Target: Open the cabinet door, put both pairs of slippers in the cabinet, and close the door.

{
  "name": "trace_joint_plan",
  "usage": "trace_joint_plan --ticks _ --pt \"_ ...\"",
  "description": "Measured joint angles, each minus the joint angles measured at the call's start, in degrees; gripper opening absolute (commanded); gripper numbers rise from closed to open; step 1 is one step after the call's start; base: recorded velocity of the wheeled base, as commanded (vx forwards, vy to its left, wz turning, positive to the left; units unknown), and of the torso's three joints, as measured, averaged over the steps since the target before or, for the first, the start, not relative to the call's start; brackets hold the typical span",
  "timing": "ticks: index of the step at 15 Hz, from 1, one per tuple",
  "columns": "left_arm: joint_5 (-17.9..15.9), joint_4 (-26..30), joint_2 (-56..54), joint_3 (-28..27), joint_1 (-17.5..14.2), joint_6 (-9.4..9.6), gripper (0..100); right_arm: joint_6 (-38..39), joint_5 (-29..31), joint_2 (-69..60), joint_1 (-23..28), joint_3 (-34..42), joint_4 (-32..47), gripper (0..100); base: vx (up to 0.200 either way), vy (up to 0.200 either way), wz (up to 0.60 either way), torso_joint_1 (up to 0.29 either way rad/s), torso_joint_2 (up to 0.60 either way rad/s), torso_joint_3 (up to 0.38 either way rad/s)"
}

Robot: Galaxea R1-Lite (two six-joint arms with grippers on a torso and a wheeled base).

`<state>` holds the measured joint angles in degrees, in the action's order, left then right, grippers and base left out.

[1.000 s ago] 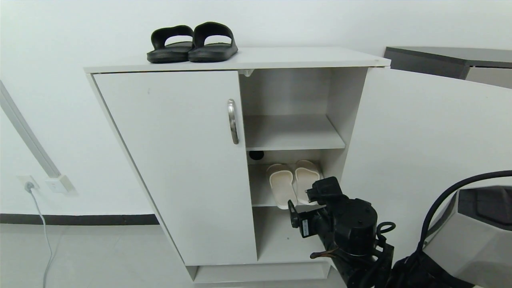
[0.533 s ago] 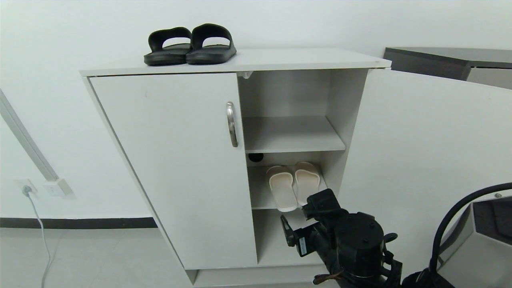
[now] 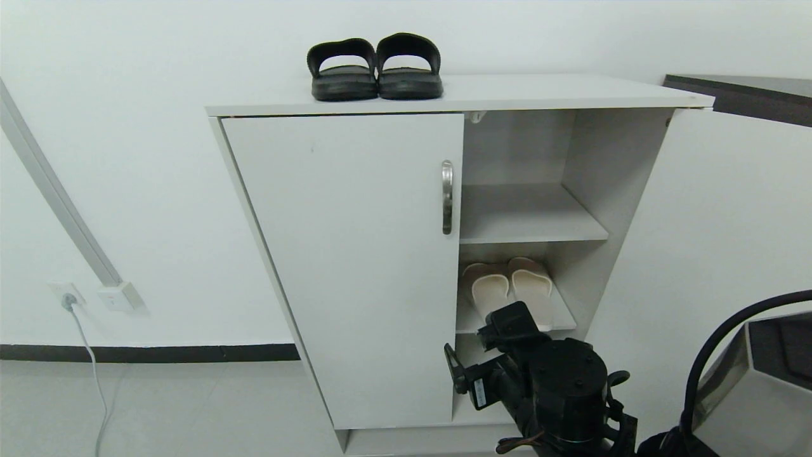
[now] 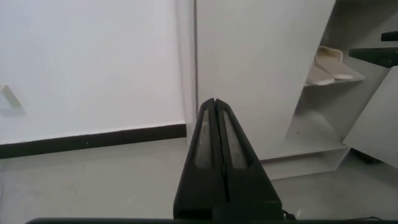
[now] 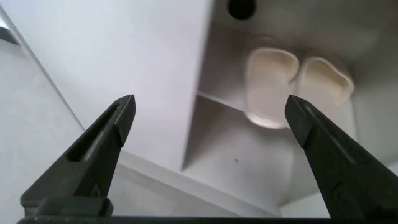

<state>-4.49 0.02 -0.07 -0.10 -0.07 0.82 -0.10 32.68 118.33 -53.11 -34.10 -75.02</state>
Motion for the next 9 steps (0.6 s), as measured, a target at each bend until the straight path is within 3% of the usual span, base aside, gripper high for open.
trace_joint_plan --ticks 6,9 --pt "0.0 0.0 0.0 0.0 0.0 -0.09 0 0.0 0.0 0.1 0.1 -0.1 -0.2 100 0.000 0.200 0.00 0.004 0.00 0.003" --pt "0.2 0.0 0.0 0.0 0.0 -0.22 0 0.0 -0.1 0.2 0.0 -0.1 -0.2 100 0.000 0.000 0.00 0.000 0.00 0.000"
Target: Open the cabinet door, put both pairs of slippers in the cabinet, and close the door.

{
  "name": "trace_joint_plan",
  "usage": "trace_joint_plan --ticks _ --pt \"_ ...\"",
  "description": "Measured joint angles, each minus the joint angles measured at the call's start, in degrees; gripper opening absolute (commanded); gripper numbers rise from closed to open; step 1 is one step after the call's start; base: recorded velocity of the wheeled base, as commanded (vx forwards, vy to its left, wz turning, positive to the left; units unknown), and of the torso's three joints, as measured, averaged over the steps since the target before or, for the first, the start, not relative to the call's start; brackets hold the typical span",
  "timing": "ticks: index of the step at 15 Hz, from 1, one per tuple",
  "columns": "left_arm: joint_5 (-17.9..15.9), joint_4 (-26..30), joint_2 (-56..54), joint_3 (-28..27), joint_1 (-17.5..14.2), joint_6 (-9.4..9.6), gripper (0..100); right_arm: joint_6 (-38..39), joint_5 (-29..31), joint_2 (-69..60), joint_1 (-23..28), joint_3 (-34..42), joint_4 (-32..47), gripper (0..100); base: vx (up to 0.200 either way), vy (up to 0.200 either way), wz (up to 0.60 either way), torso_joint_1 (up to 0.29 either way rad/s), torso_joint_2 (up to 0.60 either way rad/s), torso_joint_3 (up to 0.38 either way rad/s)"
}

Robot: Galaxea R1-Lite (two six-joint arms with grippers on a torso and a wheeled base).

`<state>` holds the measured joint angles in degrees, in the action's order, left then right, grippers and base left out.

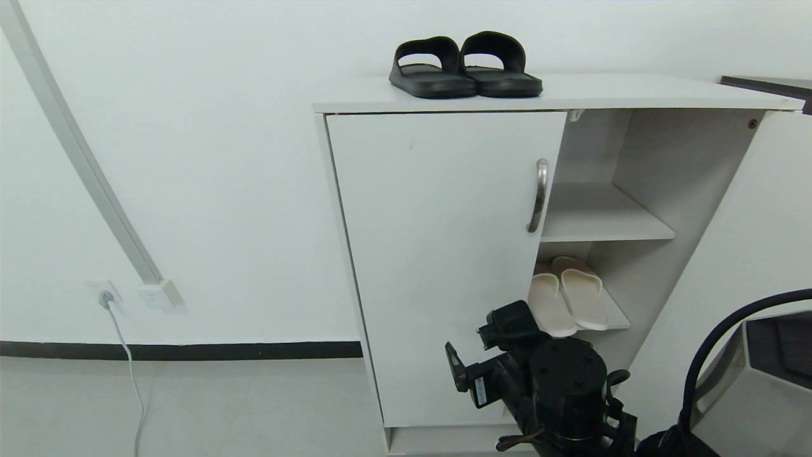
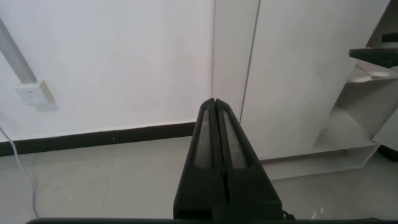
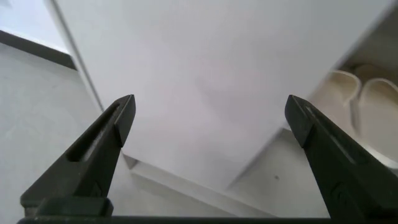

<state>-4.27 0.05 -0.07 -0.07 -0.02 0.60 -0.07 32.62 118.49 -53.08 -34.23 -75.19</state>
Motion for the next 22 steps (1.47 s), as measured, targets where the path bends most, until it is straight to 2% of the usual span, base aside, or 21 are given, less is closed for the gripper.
trace_joint_plan --ticks 11,19,22 --pt "0.0 0.0 0.0 0.0 0.0 -0.09 0 0.1 -1.2 1.0 1.3 -0.9 -3.7 100 0.000 0.000 0.00 0.000 0.00 0.000" --pt "0.0 0.0 0.0 0.0 0.0 -0.16 0 -0.1 -1.3 1.7 1.4 -0.5 -3.5 100 0.000 0.000 0.00 0.000 0.00 0.000" --pt "0.0 -0.1 0.0 0.0 0.0 -0.16 0 -0.1 -1.3 1.9 1.3 -0.6 -3.6 100 0.000 0.000 0.00 0.004 -0.14 -0.193"
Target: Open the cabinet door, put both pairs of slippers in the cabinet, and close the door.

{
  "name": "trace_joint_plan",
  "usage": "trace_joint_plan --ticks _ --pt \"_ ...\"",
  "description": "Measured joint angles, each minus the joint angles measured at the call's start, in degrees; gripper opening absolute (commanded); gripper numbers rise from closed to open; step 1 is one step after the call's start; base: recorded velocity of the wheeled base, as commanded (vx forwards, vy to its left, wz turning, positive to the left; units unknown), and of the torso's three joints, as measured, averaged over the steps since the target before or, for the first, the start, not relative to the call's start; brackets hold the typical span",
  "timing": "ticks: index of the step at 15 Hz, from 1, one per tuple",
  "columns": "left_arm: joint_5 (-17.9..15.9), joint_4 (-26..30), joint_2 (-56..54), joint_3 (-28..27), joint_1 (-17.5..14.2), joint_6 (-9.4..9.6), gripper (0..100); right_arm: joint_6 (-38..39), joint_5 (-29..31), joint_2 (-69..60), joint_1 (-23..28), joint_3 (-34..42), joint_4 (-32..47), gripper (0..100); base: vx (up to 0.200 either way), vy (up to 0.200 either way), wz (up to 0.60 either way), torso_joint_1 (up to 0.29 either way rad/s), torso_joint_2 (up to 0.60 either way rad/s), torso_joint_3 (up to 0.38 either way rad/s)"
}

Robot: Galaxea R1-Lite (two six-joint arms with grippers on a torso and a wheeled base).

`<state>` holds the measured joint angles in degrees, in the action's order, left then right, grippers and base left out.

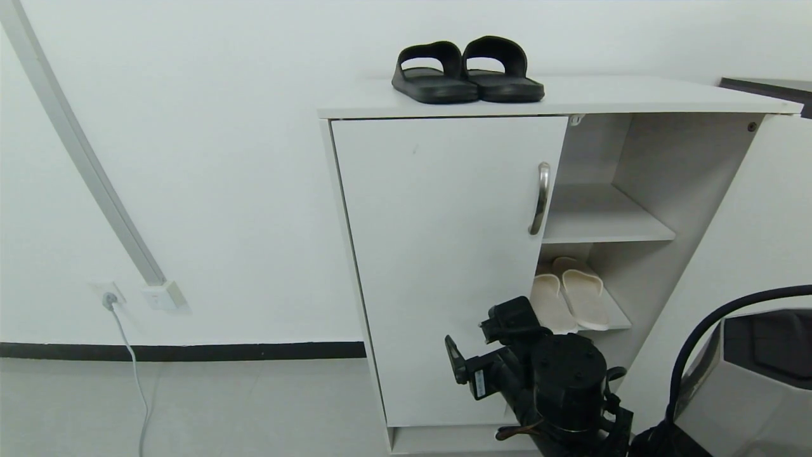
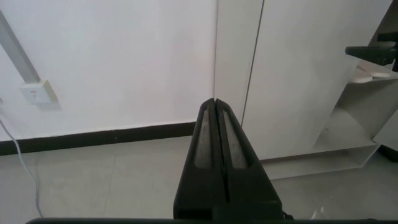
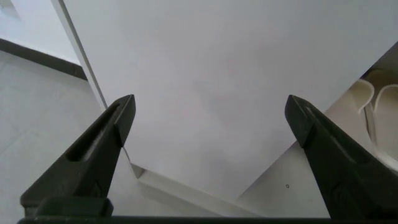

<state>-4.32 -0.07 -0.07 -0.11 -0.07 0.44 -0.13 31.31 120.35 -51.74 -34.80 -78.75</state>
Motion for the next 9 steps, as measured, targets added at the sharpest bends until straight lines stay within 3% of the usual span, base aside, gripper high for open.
trace_joint_plan --ticks 4,9 --pt "0.0 0.0 0.0 0.0 0.0 0.10 0 0.0 0.0 0.1 -0.3 0.0 -0.1 100 0.000 0.000 0.00 0.036 -0.44 -0.365" --pt "-0.1 0.1 0.0 0.0 0.0 0.10 0 0.0 0.0 0.1 -0.3 0.2 -0.2 100 0.000 0.000 0.00 0.110 -0.46 -0.347"
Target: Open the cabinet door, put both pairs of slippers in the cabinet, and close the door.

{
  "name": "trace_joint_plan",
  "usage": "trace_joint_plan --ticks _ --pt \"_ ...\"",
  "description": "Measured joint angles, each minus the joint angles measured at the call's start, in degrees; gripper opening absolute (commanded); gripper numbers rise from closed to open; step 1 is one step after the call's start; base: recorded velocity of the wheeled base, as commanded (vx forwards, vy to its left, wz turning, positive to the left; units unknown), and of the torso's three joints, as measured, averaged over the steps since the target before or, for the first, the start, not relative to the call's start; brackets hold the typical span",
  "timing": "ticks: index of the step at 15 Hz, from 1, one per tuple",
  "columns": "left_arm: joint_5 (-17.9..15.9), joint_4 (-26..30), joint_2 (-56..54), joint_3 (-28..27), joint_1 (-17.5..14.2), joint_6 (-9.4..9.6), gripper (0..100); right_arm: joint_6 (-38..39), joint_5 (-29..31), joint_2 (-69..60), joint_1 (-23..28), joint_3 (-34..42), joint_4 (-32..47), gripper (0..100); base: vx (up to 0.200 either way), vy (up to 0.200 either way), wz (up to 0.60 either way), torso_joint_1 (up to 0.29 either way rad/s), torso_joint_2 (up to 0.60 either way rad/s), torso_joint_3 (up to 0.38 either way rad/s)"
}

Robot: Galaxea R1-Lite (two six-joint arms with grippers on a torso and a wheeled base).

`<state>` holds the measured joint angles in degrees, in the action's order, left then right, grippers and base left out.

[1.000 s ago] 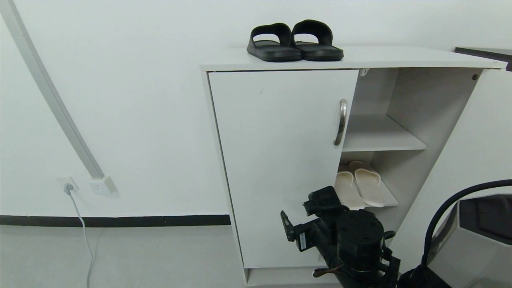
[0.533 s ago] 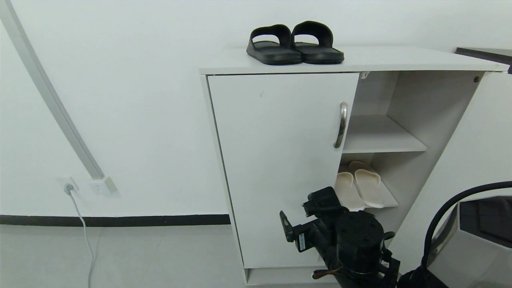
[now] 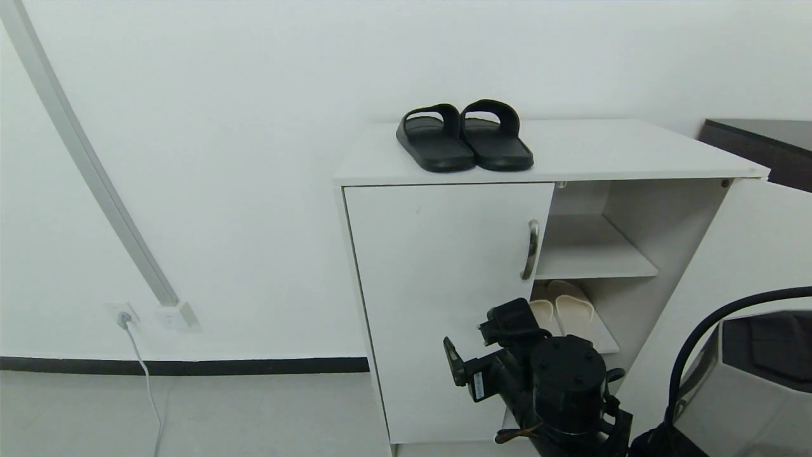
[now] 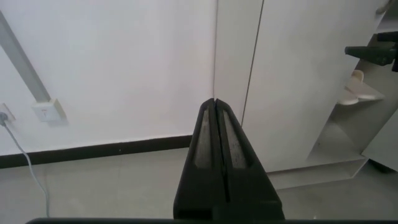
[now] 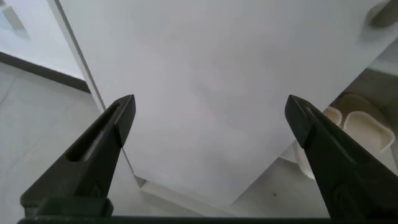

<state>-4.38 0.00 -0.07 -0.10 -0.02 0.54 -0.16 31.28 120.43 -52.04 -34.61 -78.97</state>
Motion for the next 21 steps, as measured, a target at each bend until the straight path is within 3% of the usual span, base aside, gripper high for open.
trace_joint_plan --ticks 10,21 --pt "0.0 0.0 0.0 0.0 0.0 0.00 0 0.0 0.0 0.0 0.0 0.8 0.0 100 0.000 0.000 0.00 0.162 -0.49 -0.318" --pt "0.0 0.0 0.0 0.0 0.0 0.00 0 0.2 0.0 0.3 0.2 0.7 -0.1 100 0.000 0.000 0.00 0.234 -0.55 -0.321"
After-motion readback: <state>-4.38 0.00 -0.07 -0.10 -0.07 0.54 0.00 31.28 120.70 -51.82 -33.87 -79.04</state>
